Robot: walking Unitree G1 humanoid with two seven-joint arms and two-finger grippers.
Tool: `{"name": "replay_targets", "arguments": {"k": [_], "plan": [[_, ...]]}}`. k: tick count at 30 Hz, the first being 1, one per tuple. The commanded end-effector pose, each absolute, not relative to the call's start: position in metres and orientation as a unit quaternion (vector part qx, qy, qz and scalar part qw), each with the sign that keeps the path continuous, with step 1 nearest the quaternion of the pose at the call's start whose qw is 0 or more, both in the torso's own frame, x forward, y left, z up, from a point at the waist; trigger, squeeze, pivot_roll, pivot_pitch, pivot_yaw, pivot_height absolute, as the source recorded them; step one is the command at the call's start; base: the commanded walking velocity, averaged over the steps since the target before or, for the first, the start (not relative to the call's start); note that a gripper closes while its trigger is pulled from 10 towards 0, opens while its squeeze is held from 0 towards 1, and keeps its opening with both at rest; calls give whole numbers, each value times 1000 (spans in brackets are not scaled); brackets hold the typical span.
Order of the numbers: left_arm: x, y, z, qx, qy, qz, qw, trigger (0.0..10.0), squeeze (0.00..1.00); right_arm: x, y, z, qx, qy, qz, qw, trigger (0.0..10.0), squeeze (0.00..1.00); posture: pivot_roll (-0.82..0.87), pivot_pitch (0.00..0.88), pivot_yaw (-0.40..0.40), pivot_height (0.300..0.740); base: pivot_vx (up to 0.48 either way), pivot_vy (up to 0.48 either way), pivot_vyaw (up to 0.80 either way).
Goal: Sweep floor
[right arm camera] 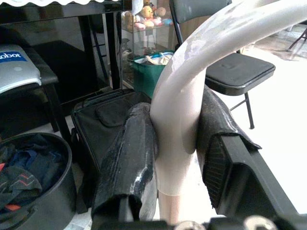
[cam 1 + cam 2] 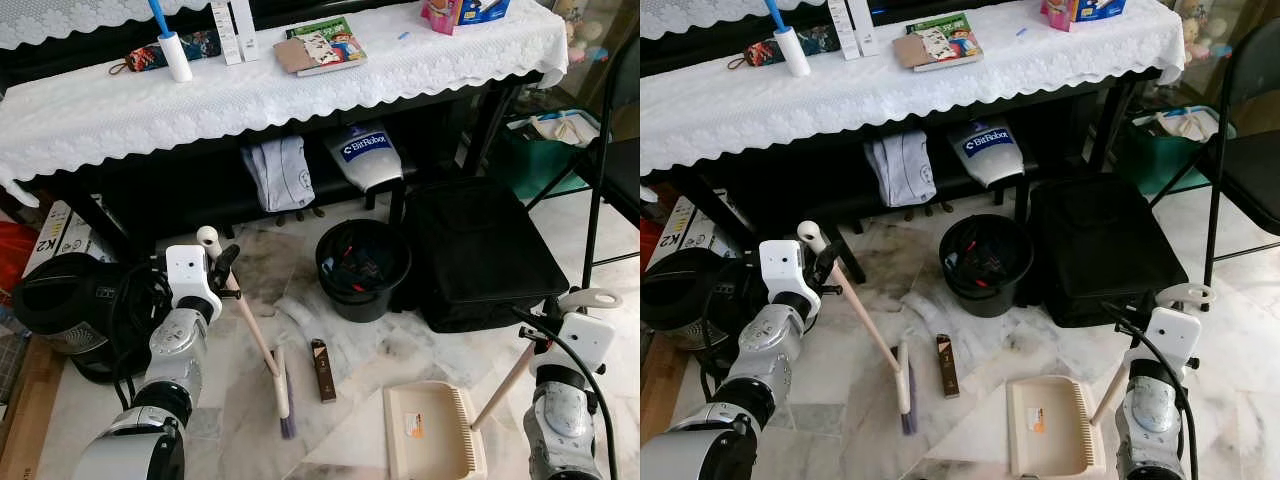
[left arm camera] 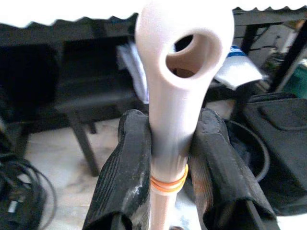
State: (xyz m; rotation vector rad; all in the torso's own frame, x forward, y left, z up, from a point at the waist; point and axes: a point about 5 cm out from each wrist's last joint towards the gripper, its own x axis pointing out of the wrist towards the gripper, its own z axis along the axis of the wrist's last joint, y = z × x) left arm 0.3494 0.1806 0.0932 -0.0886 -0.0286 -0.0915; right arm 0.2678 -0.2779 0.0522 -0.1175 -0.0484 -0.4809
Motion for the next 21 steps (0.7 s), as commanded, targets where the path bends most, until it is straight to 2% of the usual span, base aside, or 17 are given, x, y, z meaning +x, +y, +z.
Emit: {"name": "replay_targets", "arguments": {"k": [1, 8, 21], "plan": [[344, 174, 81, -61, 17, -81, 995, 10000, 0, 263, -275, 45, -53, -12, -236, 970, 10000, 0, -129, 125, 105, 740, 0, 0, 0], [335, 152, 65, -113, 74, -192, 972, 10000, 0, 263, -272, 43, -53, -9, -233, 971, 10000, 0, -127, 126, 101, 740, 0, 0, 0], [329, 158, 66, -115, 94, -278, 949, 10000, 0, 267, -271, 44, -53, -6, -227, 972, 10000, 0, -119, 121, 93, 740, 0, 0, 0]]}}
